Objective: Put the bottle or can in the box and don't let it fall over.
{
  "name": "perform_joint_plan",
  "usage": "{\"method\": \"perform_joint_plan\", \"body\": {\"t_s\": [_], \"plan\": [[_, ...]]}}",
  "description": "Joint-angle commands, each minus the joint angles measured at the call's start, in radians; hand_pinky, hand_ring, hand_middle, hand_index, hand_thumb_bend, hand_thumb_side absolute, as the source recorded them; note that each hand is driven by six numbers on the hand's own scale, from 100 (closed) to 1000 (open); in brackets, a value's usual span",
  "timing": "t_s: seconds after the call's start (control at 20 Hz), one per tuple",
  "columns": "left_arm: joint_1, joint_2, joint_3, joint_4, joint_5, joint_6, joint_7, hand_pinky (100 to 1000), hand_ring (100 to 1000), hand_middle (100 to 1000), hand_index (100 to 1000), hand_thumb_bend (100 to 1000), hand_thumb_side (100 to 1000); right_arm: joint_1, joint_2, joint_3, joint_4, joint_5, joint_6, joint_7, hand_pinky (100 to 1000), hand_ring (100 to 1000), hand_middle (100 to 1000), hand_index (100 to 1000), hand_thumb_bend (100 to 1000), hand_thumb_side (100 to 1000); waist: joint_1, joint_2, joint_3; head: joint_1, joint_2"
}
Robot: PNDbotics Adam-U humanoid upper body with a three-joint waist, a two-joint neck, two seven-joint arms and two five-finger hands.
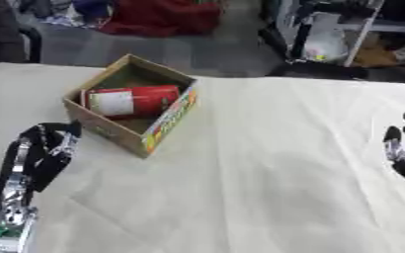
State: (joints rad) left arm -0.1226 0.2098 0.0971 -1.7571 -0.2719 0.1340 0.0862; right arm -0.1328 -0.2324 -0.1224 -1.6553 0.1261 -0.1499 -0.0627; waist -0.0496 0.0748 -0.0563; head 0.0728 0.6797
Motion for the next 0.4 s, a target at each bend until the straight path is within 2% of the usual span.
{"method": "perform_joint_plan", "body": {"t_s": [0.05, 0.4], "plan": [[-0.002, 0.007, 0.008, -0.021, -0.002, -0.003, -0.001, 486, 473, 435, 663, 375, 623, 0.016, 0.024, -0.023, -0.028, 0.019, 0.0, -0.018, 939, 967, 1000, 1000, 100, 263, 0.017, -0.03, -0.004, 0.006, 0.012], [0.009, 0.005, 0.004, -0.017, -0.003, -0.004, -0.008, 485, 473, 435, 663, 373, 623, 0.034, 0.037, -0.015, -0.021, 0.038, 0.005, -0.02, 937, 966, 1000, 1000, 100, 259, 0.018, -0.039, 0.0, 0.01, 0.023]]}}
